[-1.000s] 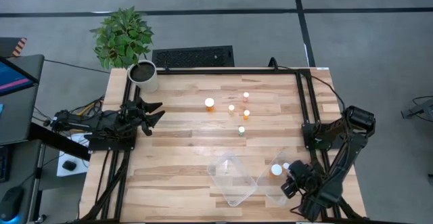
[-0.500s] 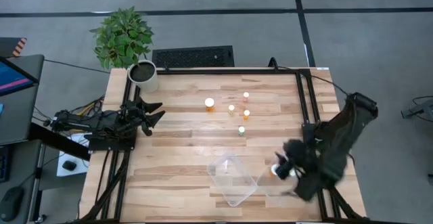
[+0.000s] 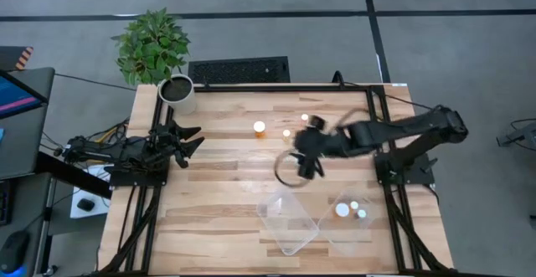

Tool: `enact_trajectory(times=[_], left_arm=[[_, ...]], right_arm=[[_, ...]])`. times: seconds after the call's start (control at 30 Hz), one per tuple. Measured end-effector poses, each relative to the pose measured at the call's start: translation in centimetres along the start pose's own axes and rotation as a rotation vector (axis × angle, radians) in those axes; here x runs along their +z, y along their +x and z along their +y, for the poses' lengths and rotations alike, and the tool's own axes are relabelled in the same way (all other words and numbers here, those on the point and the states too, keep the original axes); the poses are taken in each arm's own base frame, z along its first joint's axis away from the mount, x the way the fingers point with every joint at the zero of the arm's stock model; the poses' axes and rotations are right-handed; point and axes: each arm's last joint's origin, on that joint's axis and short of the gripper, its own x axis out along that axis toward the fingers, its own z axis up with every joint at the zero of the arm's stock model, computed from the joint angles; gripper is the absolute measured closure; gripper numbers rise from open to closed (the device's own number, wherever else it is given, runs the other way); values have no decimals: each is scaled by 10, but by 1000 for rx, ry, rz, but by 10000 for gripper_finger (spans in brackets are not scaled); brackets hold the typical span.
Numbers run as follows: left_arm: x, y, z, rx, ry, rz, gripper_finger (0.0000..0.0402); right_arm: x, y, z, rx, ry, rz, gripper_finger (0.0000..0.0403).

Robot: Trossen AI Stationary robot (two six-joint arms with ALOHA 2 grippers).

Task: Pick and place medicine bottles into bin by pill shape (circle, oval)
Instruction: Put the right orange pill bottle into the right transparent bin

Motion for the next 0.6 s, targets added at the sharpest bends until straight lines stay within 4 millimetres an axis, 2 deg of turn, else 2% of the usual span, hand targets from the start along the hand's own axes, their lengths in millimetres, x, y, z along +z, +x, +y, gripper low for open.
enact_trajectory(times=[0.1, 0.23, 0.47, 0.6], left_arm=[[0, 0, 0, 0, -10, 0, 166], [0, 0, 0, 0, -29, -2, 166], [0, 0, 0, 0, -30, 0, 166], [0, 0, 0, 0, -30, 0, 166]], right_arm=[[16, 27, -16, 66, -51, -78, 153], [24, 69, -33, 120, -81, -101, 147], [8, 147, -52, 116, -104, -6, 95], [3, 175, -68, 81, -70, 32, 61]])
